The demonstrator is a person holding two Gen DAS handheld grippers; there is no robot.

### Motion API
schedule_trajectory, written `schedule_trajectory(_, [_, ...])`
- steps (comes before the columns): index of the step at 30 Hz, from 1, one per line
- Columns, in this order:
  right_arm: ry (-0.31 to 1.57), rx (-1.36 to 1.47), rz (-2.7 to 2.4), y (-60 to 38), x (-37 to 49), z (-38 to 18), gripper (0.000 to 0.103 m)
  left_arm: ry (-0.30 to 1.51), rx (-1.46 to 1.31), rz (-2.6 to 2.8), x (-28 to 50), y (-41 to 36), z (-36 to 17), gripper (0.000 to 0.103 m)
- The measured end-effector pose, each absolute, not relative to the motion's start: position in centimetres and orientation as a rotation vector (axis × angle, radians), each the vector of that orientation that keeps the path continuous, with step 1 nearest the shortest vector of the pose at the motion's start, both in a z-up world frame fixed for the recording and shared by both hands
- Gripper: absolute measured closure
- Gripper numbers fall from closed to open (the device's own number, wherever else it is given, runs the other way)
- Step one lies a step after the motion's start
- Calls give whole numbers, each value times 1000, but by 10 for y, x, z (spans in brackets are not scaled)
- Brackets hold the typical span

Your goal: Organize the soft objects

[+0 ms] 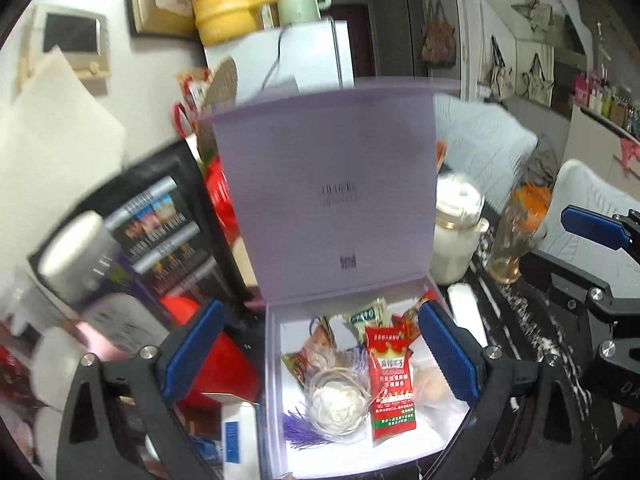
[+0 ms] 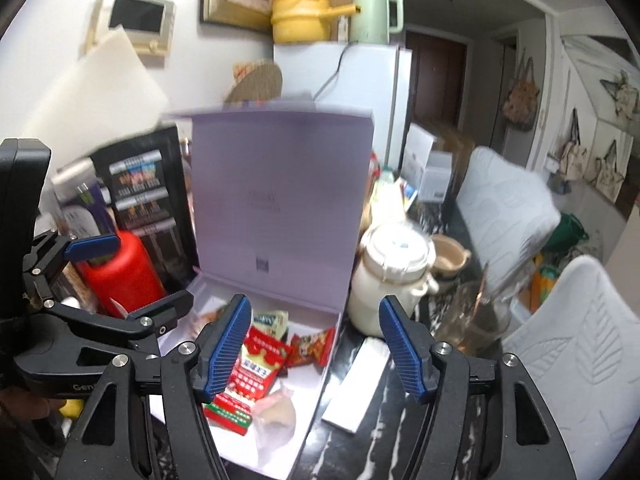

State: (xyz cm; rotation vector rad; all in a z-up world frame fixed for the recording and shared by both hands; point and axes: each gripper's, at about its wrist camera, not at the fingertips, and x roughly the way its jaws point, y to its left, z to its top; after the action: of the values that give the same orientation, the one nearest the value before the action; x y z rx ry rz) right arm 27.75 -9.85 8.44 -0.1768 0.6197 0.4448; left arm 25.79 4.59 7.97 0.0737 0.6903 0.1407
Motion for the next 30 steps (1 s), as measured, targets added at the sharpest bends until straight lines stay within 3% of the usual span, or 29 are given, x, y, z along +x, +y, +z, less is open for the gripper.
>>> schedule_trajectory(12, [446,-156,449,-119,198,153,28,514,91,168,170,39,146,4])
schedule_trajectory(30, [335,-173,412,-127,64,146,20,499,60,189,61,34,121,4])
